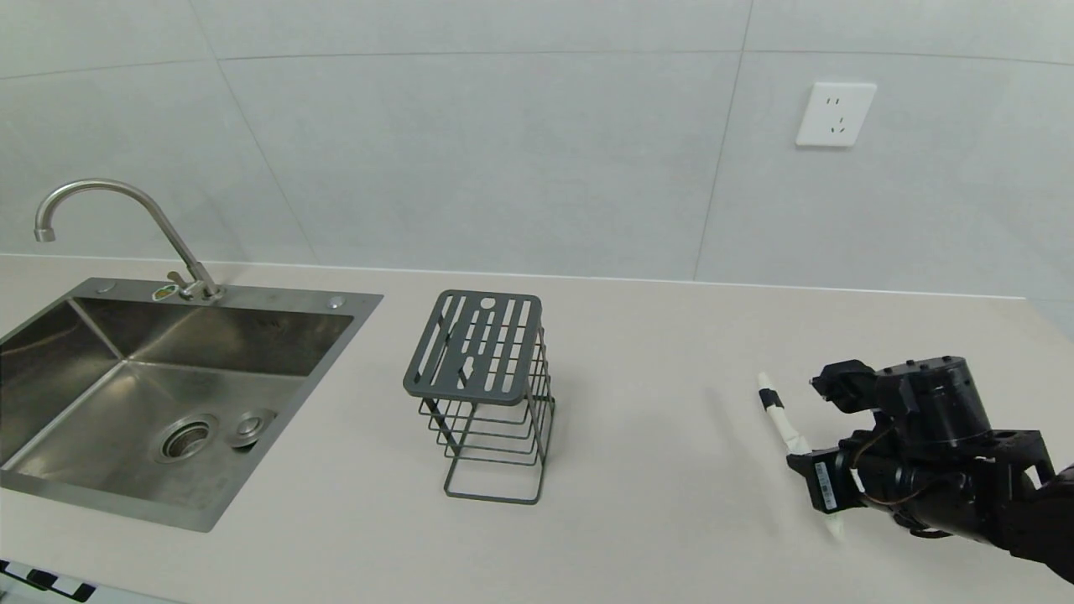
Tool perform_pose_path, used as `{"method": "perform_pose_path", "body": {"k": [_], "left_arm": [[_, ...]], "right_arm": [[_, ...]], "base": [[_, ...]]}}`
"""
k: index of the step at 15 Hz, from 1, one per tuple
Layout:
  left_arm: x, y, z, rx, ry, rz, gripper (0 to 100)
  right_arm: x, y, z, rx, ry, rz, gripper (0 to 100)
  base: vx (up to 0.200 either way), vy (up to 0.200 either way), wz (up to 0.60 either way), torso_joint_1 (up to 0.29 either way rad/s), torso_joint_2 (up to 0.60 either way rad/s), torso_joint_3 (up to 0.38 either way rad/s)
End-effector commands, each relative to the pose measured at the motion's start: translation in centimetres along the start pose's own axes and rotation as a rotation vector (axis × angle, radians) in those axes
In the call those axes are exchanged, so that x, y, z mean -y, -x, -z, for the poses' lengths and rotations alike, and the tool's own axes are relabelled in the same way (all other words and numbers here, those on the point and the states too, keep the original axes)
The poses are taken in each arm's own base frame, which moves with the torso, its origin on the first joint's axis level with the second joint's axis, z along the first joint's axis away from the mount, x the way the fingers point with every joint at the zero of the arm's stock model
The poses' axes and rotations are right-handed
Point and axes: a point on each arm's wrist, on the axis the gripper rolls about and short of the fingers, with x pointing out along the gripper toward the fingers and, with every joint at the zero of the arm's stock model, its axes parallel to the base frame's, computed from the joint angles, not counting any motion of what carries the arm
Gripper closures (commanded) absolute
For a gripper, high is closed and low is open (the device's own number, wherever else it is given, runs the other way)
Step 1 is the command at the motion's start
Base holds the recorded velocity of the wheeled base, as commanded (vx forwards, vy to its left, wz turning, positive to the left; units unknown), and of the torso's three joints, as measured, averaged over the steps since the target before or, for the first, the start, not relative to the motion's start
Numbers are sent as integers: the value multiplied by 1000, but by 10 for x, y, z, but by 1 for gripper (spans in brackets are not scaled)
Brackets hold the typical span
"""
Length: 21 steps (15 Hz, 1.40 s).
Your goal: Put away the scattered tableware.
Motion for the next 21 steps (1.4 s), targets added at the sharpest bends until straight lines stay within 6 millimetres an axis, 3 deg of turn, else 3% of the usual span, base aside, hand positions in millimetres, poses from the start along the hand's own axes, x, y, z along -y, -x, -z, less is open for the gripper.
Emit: {"method": "perform_pose_path", "body": {"k": [1,6,9,14,16,18,21], "left_arm": [[0,0,0,0,0,0,0],[1,0,-2,26,-41,53,0],[2,2,-21,207,-41,122,0],[5,2,-69,199,69,322,0],[5,-6,-82,173,70,375,0],[5,-27,-101,173,68,441,0],[7,-80,-129,211,66,484,0]], "right_arm": [[2,17,-7,63,-5,-21,100],[-4,43,-11,182,23,-100,100],[-6,59,-7,266,62,-171,100],[-2,89,-7,383,90,-236,100],[-1,97,-7,422,98,-256,100],[-1,107,-4,477,112,-324,100],[0,118,1,546,175,-396,100]], "base": [[0,0,0,0,0,0],[0,0,0,0,0,0],[0,0,0,0,0,0],[0,0,0,0,0,0],[0,0,0,0,0,0],[0,0,0,0,0,0],[0,0,0,0,0,0]]}}
